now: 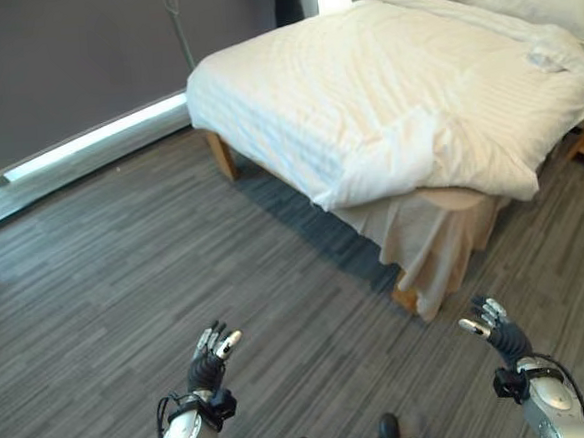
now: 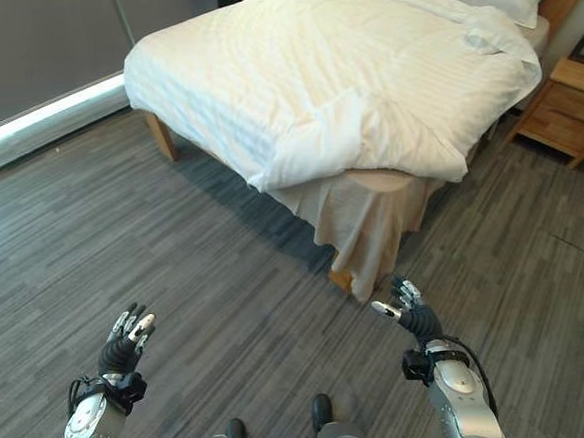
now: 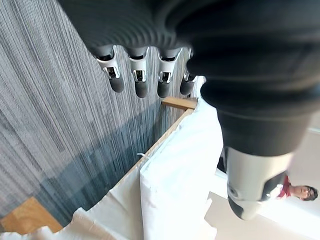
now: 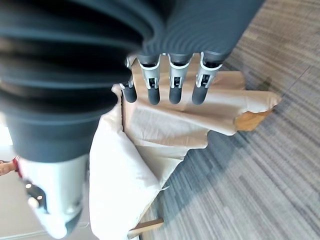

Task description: Making the bed.

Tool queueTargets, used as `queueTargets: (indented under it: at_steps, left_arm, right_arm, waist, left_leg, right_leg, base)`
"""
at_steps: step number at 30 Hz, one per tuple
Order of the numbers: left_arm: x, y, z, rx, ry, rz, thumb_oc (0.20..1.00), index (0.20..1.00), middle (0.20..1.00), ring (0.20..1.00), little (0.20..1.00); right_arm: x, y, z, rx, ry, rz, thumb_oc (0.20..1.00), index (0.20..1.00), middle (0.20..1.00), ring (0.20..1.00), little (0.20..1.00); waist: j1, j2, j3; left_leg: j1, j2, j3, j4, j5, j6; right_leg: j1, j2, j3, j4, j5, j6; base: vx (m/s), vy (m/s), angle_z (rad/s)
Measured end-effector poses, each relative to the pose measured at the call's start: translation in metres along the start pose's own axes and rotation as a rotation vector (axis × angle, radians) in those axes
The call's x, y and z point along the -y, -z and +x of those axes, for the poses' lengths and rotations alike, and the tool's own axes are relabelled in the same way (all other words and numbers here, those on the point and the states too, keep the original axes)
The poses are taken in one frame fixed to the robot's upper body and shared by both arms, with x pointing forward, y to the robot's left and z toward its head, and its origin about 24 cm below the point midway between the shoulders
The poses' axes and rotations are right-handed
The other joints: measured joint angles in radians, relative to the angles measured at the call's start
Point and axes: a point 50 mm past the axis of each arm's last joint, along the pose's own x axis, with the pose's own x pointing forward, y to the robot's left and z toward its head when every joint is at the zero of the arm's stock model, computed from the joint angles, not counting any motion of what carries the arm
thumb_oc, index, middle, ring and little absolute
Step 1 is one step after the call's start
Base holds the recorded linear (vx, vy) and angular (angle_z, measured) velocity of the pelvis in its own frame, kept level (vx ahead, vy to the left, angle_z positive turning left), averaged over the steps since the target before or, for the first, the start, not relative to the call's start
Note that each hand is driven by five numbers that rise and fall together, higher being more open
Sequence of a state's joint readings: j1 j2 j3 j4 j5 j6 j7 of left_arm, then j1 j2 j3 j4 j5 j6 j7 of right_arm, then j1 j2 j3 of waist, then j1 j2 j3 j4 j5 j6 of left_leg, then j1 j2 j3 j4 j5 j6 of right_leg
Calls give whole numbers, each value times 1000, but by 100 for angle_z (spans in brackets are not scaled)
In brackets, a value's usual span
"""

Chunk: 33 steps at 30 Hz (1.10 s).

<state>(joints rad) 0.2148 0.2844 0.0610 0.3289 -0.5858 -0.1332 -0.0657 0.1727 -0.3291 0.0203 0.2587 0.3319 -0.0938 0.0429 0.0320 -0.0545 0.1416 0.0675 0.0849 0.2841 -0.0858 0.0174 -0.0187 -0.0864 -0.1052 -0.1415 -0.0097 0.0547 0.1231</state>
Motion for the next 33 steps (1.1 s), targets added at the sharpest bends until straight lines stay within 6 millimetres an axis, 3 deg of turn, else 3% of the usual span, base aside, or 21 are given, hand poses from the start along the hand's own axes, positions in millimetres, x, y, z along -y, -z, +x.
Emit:
queueTargets:
  at_steps: [2, 3, 5, 7, 8, 10, 11, 12, 14, 15, 16, 17, 19, 20, 21, 22, 23, 24, 26, 31, 33]
  left_arm:
    - [4, -3, 5, 14, 0, -7, 1000, 1000, 1000, 1000, 1000]
    - [5, -2, 12, 18, -24, -23, 1000, 1000, 1000, 1000, 1000]
    - [0, -7, 15, 47, -67, -26, 1000, 1000, 1000, 1000, 1000]
    - [-10, -17, 16, 95, -131, -84, 1000, 1000, 1000, 1000, 1000]
    - [-16, -22, 15, 120, -165, -101, 1000, 1000, 1000, 1000, 1000]
    - [-30, -33, 13, 172, -221, -99, 1000, 1000, 1000, 1000, 1000]
    - [-29, -27, 12, 168, -248, -153, 1000, 1000, 1000, 1000, 1000]
    - [-26, -19, 8, 158, -267, -194, 1000, 1000, 1000, 1000, 1000]
    - [-25, -5, 0, 126, -294, -225, 1000, 1000, 1000, 1000, 1000]
    - [-21, -3, 1, 127, -292, -243, 1000, 1000, 1000, 1000, 1000]
    - [-16, 5, 2, 102, -298, -269, 1000, 1000, 1000, 1000, 1000]
    - [-8, 9, 3, 100, -290, -301, 1000, 1000, 1000, 1000, 1000]
    - [-18, 23, -8, 38, -315, -272, 1000, 1000, 1000, 1000, 1000]
    - [-26, 27, -14, 19, -334, -253, 1000, 1000, 1000, 1000, 1000]
    - [-31, 28, -17, 8, -344, -241, 1000, 1000, 1000, 1000, 1000]
    - [-34, 30, -20, -3, -349, -241, 1000, 1000, 1000, 1000, 1000]
    - [-34, 34, -25, -18, -336, -243, 1000, 1000, 1000, 1000, 1000]
    - [-32, 33, -23, -15, -318, -242, 1000, 1000, 1000, 1000, 1000]
    - [-26, 28, -18, 2, -282, -244, 1000, 1000, 1000, 1000, 1000]
    - [-14, 25, -10, 0, -235, -244, 1000, 1000, 1000, 1000, 1000]
    - [-12, 20, -4, 14, -227, -243, 1000, 1000, 1000, 1000, 1000]
  right_arm:
    - [-3, -5, 5, 19, -12, -2, 1000, 1000, 1000, 1000, 1000]
    - [-4, -3, 4, 21, 11, 21, 1000, 1000, 1000, 1000, 1000]
    - [-15, 3, 2, 0, -23, 35, 1000, 1000, 1000, 1000, 1000]
    - [-25, 7, -1, -8, -43, 54, 1000, 1000, 1000, 1000, 1000]
    - [-28, 7, 0, -9, -48, 61, 1000, 1000, 1000, 1000, 1000]
    - [-32, 9, 0, -13, -62, 61, 1000, 1000, 1000, 1000, 1000]
    - [-26, 4, 4, -9, -58, 34, 1000, 1000, 1000, 1000, 1000]
    - [-20, -3, 7, 10, -56, 6, 1000, 1000, 1000, 1000, 1000]
    - [-9, -12, 12, 30, -51, -28, 1000, 1000, 1000, 1000, 1000]
    - [1, -15, 14, 27, -36, -60, 1000, 1000, 1000, 1000, 1000]
    - [18, -16, 5, 32, 15, -68, 1000, 1000, 1000, 1000, 1000]
    - [30, -17, -7, 53, 71, -55, 1000, 1000, 1000, 1000, 1000]
    - [41, -8, -16, 5, 83, -97, 1000, 1000, 1000, 1000, 1000]
    - [42, -6, -18, -4, 88, -93, 1000, 1000, 1000, 1000, 1000]
    - [41, -5, -18, -5, 92, -82, 1000, 1000, 1000, 1000, 1000]
    - [41, -1, -19, -15, 104, -56, 1000, 1000, 1000, 1000, 1000]
    - [50, 5, -27, -39, 143, -39, 1000, 1000, 1000, 1000, 1000]
    - [54, 10, -30, -63, 156, -42, 1000, 1000, 1000, 1000, 1000]
    - [51, 14, -28, -72, 172, -8, 1000, 1000, 1000, 1000, 1000]
    - [33, 5, -13, -16, 151, 79, 1000, 1000, 1000, 1000, 1000]
    - [22, 8, -9, -21, 129, 104, 1000, 1000, 1000, 1000, 1000]
  waist:
    - [5, 3, 7]
    - [-2, 11, 14]
    - [24, 8, 9]
    - [13, -7, 7]
    - [15, -9, 6]
    - [16, -44, 5]
    - [13, 13, 10]
    - [11, 71, 14]
    - [19, 105, 19]
    - [26, 78, 31]
    - [-3, 75, 33]
    - [-7, 72, 37]
    - [-3, 41, 29]
    - [7, 19, 23]
    - [7, -12, 28]
    - [10, -54, 27]
    - [13, -68, 21]
    - [-5, -48, 19]
    - [13, -32, 2]
    - [-1, 63, -22]
    - [-1, 54, -23]
  left_leg:
    - [-14, 13, 5, 2, -6, 4]
    - [-27, 29, -18, 39, -9, -30]
    - [-28, 52, -33, 75, -34, -45]
    - [-39, 78, -56, 99, -36, -88]
    - [-52, 100, -81, 112, -38, -112]
    - [-57, 140, -129, 105, -9, -175]
    - [-42, 209, -142, 79, 13, -197]
    - [-44, 279, -161, 60, 53, -167]
    - [-69, 327, -193, 65, 162, -106]
    - [-140, 344, -275, 108, 320, -118]
    - [-259, 353, -262, 188, 468, -21]
    - [-341, 367, -197, 306, 478, -4]
    - [-314, 348, -130, 303, 502, 18]
    - [-305, 334, -158, 317, 502, 18]
    - [-317, 283, -216, 356, 455, -33]
    - [-315, 176, -281, 376, 319, -139]
    - [-253, 11, -263, 330, 205, -125]
    - [-231, 24, -189, 307, 166, -73]
    - [-178, 15, -199, 223, 120, -95]
    - [-83, 27, -188, 10, 66, -48]
    - [-73, -1, -192, -5, 68, -41]
  right_leg:
    - [-42, -34, -34, 74, 1, 1]
    - [-58, -156, 26, 195, -21, 27]
    - [-27, -311, 29, 157, 13, 51]
    - [32, -371, 59, 39, 99, 118]
    - [49, -373, 84, 12, 114, 117]
    - [74, -344, 102, 40, 121, 136]
    - [76, -267, 102, 82, 29, 158]
    - [59, -192, 94, 107, 9, 158]
    - [50, -127, 85, 124, -72, 128]
    - [1, -118, 88, 174, -109, 68]
    - [24, -84, 19, 175, -138, 2]
    - [40, -72, -44, 170, -129, -13]
    - [42, -35, -45, 185, -156, -54]
    - [36, -23, -33, 178, -153, -77]
    - [42, -39, -24, 152, -144, -96]
    - [56, -76, -24, 118, -130, -97]
    - [106, -87, -40, 20, -70, -81]
    - [134, -61, -59, -20, -51, -71]
    - [139, -49, -64, -49, -39, -72]
    - [161, -10, -98, -85, 3, -26]
    - [173, -37, -102, -91, 9, -9]
  base:
    - [95, -380, -22]
    - [143, -436, 16]
    - [217, -625, -4]
    - [179, -480, 11]
    - [122, -343, 37]
    - [138, -522, 48]
    - [115, -534, 32]
    - [34, -406, 4]
    - [-25, -506, 1]
    - [-80, -642, 63]
    - [-65, -810, 120]
    - [14, -580, 116]
    - [44, -428, 26]
    - [71, -349, -19]
    - [50, -216, -24]
    - [60, -340, -9]
    - [37, -262, 18]
    - [42, -259, 43]
    - [-6, -35, 16]
    - [9, 39, 17]
    - [-5, 77, 14]
